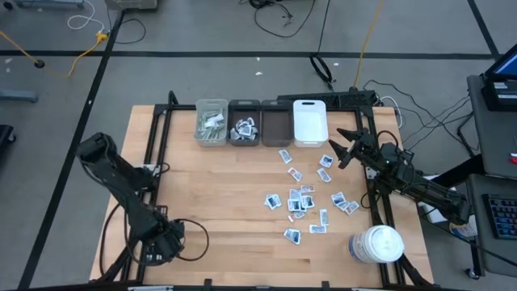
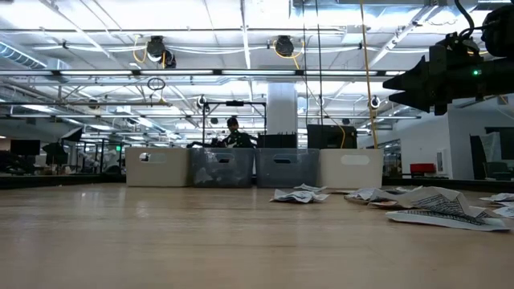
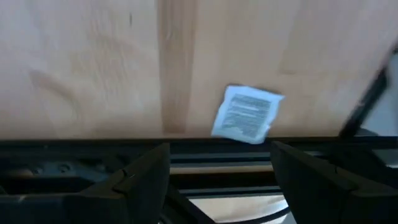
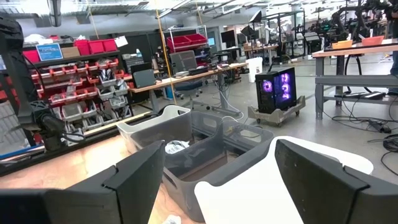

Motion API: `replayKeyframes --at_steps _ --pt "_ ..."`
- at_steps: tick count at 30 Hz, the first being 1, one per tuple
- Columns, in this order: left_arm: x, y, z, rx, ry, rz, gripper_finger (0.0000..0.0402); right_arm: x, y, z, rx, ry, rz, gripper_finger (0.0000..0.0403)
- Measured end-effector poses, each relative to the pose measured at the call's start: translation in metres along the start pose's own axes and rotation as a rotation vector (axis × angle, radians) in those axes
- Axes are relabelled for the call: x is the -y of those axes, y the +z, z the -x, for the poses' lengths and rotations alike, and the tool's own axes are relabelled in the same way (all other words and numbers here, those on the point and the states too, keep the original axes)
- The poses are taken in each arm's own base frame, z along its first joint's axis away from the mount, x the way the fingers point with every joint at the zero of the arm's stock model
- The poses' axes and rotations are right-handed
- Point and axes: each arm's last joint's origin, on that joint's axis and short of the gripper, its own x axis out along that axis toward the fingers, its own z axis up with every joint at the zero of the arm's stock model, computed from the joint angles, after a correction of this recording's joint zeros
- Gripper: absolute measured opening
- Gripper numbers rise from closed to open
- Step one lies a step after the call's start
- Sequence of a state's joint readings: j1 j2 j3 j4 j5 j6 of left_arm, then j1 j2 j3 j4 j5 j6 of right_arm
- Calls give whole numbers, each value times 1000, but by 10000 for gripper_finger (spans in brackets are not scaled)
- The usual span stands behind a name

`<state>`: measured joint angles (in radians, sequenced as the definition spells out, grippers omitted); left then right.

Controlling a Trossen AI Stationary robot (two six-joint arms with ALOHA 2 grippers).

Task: Pick & Place First Aid Supplies
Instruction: Put the towelette pack into the left black bin

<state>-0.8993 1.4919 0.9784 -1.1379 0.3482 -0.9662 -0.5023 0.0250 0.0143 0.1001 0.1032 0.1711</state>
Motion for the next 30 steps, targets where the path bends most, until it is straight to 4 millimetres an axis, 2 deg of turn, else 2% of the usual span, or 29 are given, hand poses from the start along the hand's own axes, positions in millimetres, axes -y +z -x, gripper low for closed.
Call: replayKeyframes --at_steps 3,9,17,25,27,30 --pt "1 3 -13 -19 -2 -5 283 0 0 0 0 0 0 297" --pt "17 12 -36 -29 -34 -87 283 0 0 0 0 0 0 297" --pt "27 20 -65 -87 11 -82 283 0 0 0 0 0 0 297" --pt "30 25 -78 -76 4 -87 281 0 0 0 0 0 0 297" --pt "30 25 -78 -74 12 -81 269 0 0 0 0 0 0 297" --pt "28 24 -79 -73 25 -78 226 0 0 0 0 0 0 297"
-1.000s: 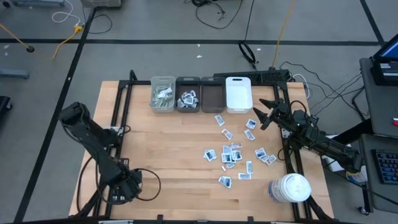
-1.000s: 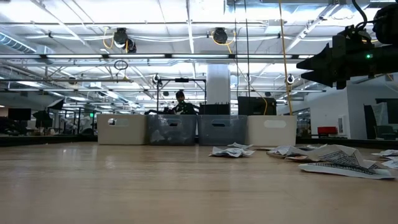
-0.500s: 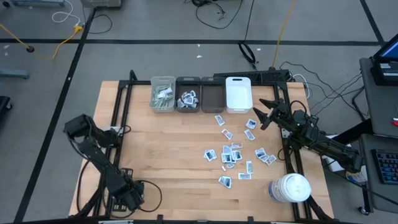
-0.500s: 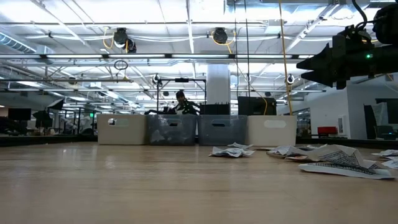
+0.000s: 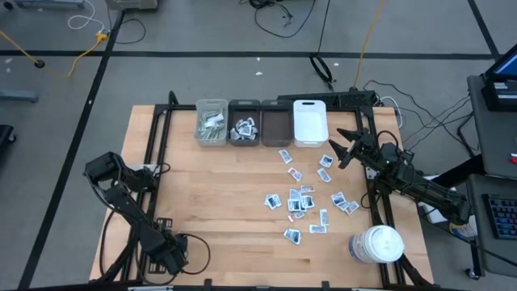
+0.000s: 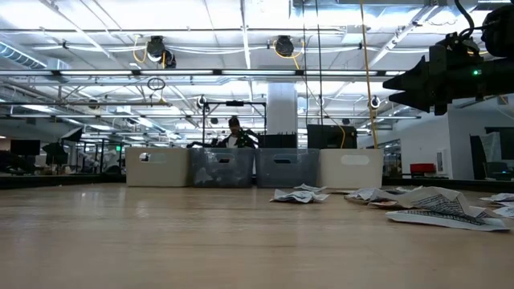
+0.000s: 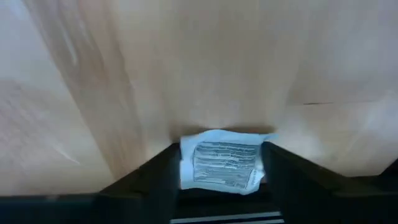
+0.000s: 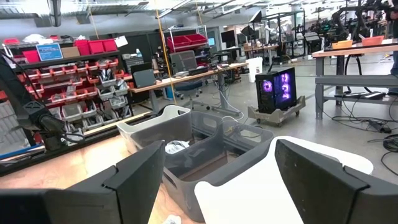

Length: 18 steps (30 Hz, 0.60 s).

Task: Pick & Place First Aid Supplies
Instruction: Put the towelette pack into the left black bin

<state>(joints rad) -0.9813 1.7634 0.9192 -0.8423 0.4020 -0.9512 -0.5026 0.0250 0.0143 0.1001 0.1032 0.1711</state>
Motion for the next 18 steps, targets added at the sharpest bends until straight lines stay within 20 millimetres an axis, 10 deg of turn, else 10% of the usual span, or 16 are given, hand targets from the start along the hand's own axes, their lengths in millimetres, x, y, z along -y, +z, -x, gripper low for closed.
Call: replayKeyframes --at_steps 10,18 --pt "-1 -1 -1 -11 4 -5 29 0 0 0 0 0 0 297" --pt "-12 0 15 -4 6 34 13 0 0 0 0 0 0 297"
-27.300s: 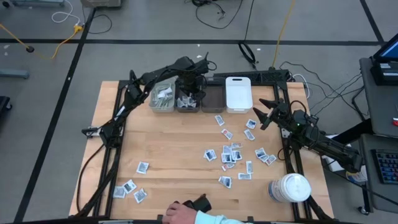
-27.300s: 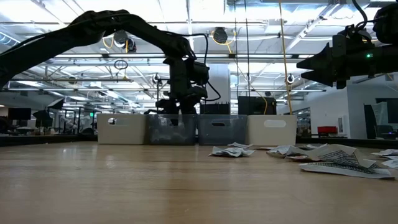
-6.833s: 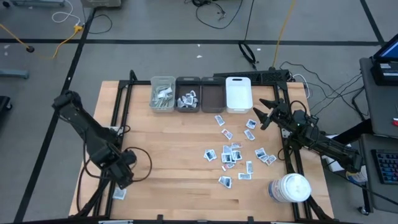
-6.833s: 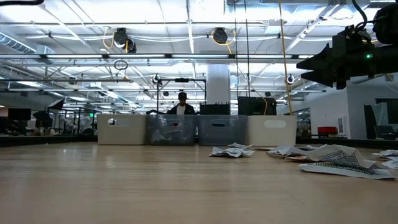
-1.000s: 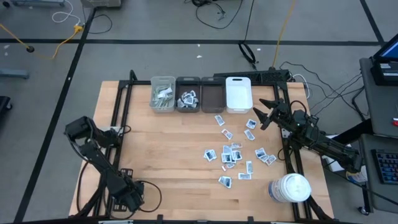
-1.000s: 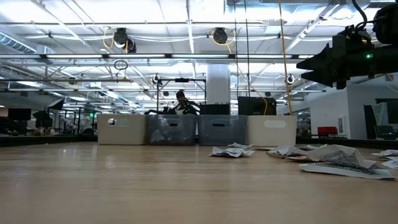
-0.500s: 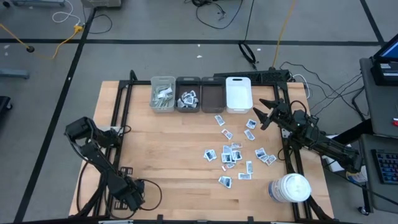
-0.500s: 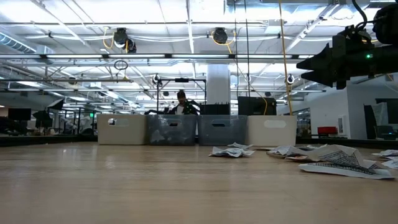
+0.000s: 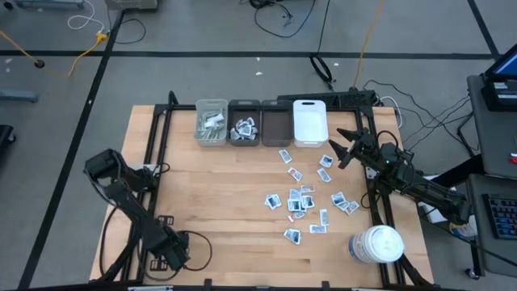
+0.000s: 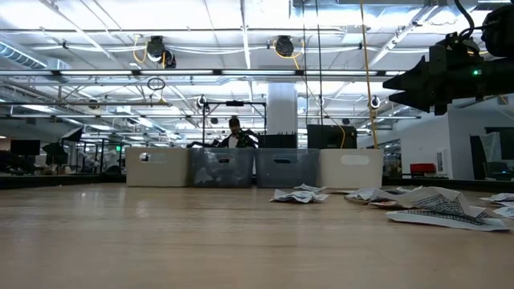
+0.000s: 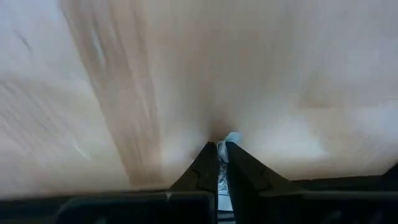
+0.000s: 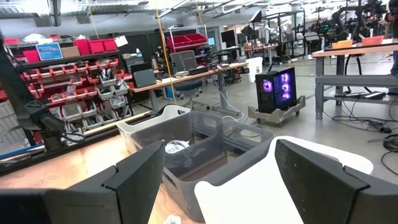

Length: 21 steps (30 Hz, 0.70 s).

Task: Pick & Place First Aid Supplies
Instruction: Put the towelette pack into the left black bin

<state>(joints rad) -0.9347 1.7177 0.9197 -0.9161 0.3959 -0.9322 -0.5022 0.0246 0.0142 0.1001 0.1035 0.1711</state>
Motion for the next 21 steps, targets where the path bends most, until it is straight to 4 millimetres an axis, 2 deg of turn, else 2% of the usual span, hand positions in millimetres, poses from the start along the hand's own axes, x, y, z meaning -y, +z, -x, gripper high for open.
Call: replayKeyframes --at_steps 5,11,16,21 --pt "-13 -4 39 123 -107 0 12 0 0 0 -1 0 0 297" --pt "-37 -20 80 249 -207 44 9 0 0 0 0 0 0 297" --pt "-56 -38 102 301 -262 84 9 0 0 0 0 0 0 297" --pt "-67 -50 112 368 -272 117 9 0 0 0 0 0 0 297"
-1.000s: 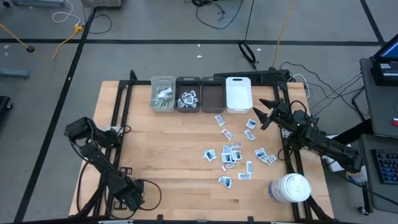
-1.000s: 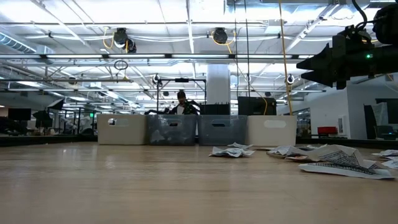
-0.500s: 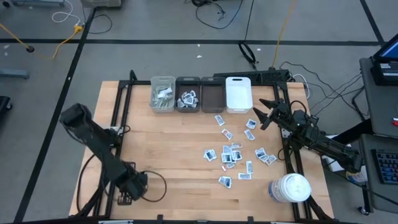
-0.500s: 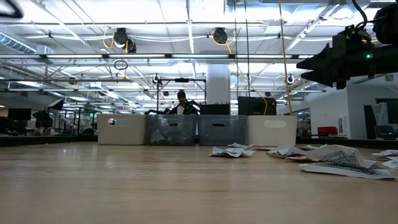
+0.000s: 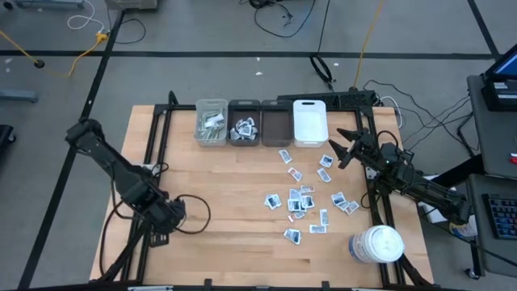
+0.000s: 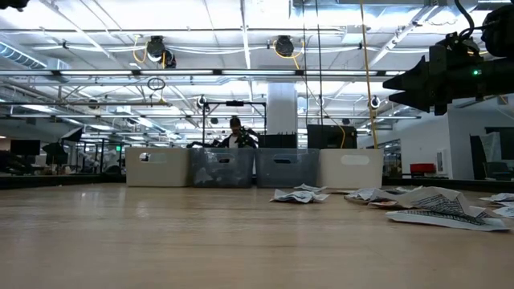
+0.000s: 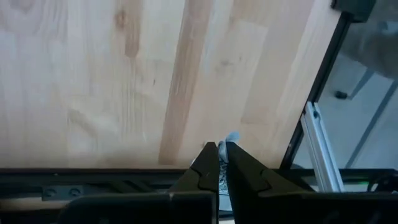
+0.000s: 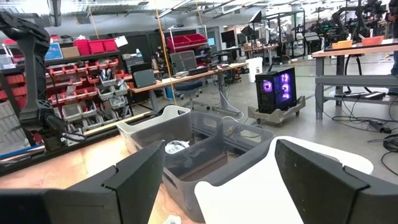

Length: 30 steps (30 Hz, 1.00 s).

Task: Pick & Place First Aid Supplies
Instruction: Put the towelette pack into the left black bin

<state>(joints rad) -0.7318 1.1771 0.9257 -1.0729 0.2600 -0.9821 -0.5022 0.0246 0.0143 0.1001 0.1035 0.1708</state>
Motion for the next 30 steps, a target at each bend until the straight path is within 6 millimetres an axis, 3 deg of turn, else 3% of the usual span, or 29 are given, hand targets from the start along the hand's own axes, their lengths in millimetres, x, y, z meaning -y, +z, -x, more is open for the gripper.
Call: replayKeyframes --at_steps 4,11,20,30 --pt "-5 7 2 14 -4 37 9 0 0 0 0 0 0 297" --pt "-39 49 14 97 -4 227 9 0 0 0 0 0 0 297" --pt "-110 88 35 195 9 508 9 0 0 0 -1 0 0 297" --pt "-194 86 65 321 37 829 9 0 0 0 0 0 0 297"
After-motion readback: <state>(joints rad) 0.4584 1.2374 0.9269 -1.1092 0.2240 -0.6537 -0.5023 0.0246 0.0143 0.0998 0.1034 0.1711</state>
